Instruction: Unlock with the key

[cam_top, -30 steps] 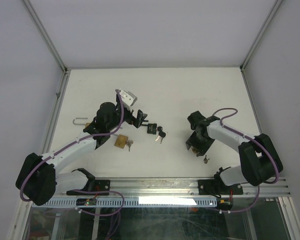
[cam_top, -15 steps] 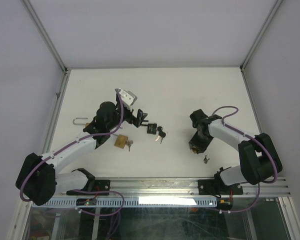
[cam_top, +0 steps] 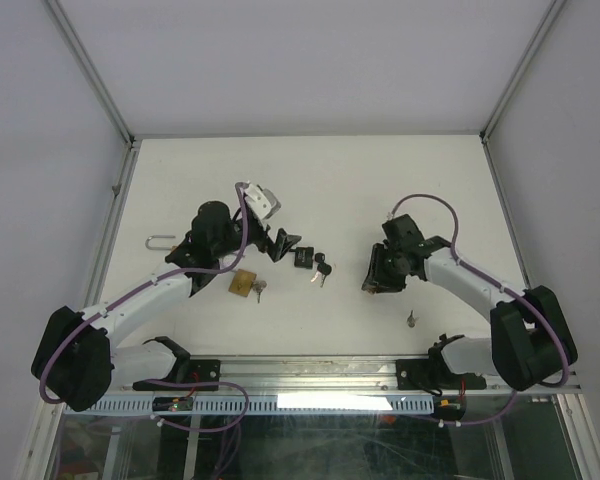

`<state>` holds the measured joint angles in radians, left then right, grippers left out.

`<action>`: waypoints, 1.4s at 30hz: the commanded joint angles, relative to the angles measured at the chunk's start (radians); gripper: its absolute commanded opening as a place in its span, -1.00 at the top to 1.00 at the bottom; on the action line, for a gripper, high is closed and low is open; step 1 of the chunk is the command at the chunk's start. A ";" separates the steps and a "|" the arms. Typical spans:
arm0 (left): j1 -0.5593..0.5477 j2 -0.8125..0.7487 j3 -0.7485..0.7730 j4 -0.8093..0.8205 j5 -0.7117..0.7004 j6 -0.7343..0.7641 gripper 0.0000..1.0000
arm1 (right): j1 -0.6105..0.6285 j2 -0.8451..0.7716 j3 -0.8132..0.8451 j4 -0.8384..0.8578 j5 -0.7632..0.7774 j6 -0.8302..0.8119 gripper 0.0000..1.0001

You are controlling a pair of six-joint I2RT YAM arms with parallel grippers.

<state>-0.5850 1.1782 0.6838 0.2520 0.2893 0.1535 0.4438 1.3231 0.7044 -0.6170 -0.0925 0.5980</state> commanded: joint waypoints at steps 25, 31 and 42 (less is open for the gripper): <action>0.073 0.001 0.526 -0.776 0.753 1.210 -0.69 | 0.227 -0.266 0.318 0.268 -0.585 -0.684 1.00; 0.069 -0.056 0.462 -0.903 0.693 1.944 -0.77 | 0.239 -0.248 0.371 0.165 -0.667 -0.722 1.00; 0.002 -0.030 0.429 -0.922 0.701 2.240 -0.52 | 0.306 -0.149 0.496 0.073 -0.650 -0.809 1.00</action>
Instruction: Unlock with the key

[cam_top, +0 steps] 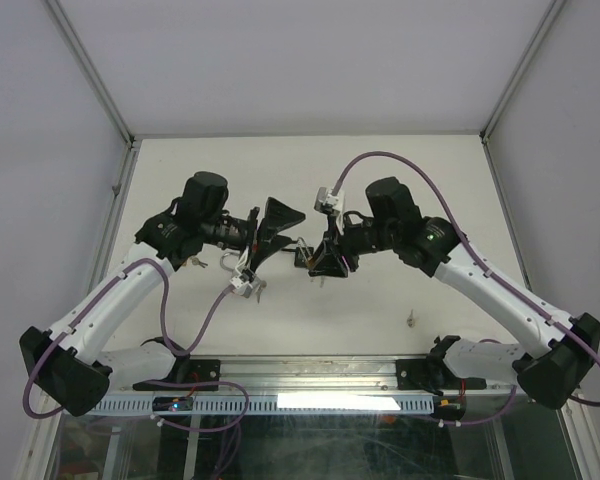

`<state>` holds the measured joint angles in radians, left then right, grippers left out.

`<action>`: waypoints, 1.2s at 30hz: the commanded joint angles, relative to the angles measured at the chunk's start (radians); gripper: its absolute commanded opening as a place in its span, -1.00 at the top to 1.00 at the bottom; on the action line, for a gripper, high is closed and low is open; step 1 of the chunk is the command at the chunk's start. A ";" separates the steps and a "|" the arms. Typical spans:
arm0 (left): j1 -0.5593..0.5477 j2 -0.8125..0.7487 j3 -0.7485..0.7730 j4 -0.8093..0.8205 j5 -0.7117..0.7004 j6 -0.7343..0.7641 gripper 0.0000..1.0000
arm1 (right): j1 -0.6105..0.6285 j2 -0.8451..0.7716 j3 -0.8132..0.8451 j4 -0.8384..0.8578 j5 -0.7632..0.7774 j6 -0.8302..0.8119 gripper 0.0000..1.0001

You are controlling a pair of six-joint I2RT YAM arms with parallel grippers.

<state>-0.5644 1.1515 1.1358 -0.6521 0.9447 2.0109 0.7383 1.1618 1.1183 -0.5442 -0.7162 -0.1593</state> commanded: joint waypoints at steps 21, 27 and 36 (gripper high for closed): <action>-0.047 -0.008 -0.058 -0.142 0.070 0.534 0.68 | 0.043 0.119 0.166 -0.033 -0.020 -0.148 1.00; -0.047 -0.020 -0.055 -0.143 0.036 0.508 1.00 | 0.045 0.107 0.147 -0.023 -0.024 -0.148 1.00; -0.112 -0.008 0.037 -0.347 -0.396 0.106 1.00 | -0.019 0.002 0.015 0.088 0.200 0.000 -0.89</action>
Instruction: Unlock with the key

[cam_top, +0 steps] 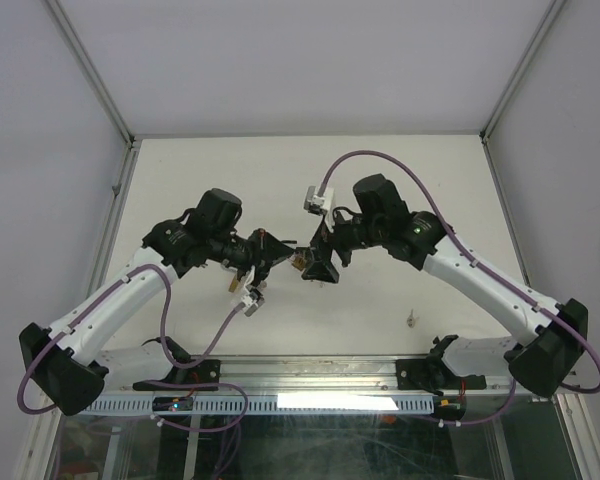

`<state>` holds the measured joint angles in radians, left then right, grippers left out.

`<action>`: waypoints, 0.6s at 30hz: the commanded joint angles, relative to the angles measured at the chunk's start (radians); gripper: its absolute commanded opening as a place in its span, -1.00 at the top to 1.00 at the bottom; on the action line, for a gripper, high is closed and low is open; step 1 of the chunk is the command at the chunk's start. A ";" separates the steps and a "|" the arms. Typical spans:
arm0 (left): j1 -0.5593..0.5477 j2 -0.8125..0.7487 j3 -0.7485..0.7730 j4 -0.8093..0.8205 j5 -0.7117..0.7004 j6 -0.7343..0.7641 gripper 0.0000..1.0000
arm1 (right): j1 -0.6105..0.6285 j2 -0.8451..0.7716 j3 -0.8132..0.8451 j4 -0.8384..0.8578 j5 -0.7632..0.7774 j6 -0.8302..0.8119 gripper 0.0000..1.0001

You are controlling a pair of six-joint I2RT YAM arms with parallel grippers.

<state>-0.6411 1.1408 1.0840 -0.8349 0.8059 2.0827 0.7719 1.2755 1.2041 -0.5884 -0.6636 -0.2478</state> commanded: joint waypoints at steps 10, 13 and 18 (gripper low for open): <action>-0.161 0.307 0.249 -0.442 -0.668 -0.977 1.00 | -0.208 -0.282 -0.226 0.249 0.366 0.334 -0.99; -0.161 0.493 0.381 -0.577 -0.626 -1.268 1.00 | -0.208 -0.285 -0.226 0.247 0.388 0.374 -0.99; -0.160 0.612 0.393 -0.613 -0.604 -1.664 1.00 | -0.209 -0.333 -0.237 0.237 0.501 0.403 -0.99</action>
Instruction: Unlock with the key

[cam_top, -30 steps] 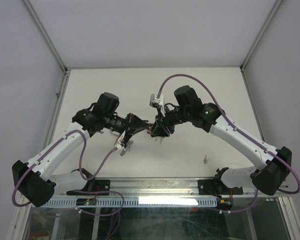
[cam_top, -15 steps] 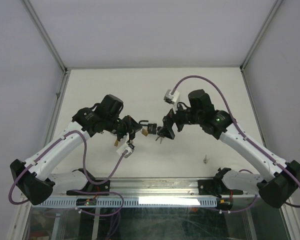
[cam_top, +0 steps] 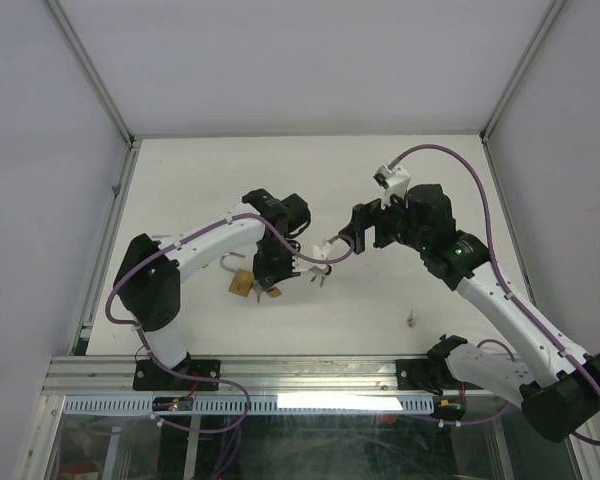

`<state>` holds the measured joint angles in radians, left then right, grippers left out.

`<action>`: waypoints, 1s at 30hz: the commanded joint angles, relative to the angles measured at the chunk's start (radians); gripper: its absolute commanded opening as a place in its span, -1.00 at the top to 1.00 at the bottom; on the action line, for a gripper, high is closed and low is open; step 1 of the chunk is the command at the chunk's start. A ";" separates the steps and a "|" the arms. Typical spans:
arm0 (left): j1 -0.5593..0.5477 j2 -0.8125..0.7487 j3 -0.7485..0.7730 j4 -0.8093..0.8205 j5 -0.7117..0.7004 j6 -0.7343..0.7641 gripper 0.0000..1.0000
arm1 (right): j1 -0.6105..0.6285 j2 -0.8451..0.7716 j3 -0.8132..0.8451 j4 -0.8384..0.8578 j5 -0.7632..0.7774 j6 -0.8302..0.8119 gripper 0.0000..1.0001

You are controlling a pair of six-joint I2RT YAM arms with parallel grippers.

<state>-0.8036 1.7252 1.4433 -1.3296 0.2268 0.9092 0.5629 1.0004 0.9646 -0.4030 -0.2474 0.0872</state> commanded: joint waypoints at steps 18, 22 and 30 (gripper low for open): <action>0.004 0.338 0.261 -0.057 -0.181 -0.813 1.00 | -0.031 -0.036 0.104 -0.450 0.984 0.320 -0.99; 0.004 0.381 0.253 -0.042 -0.204 -0.857 1.00 | -0.030 -0.061 0.080 -0.440 0.973 0.329 -0.99; 0.004 0.410 0.235 -0.029 -0.232 -0.885 0.86 | -0.031 -0.057 0.092 -0.474 0.988 0.343 -0.99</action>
<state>-0.8036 2.1281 1.6798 -1.3861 0.0254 0.0834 0.5335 0.9588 1.0370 -0.8845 0.6945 0.3927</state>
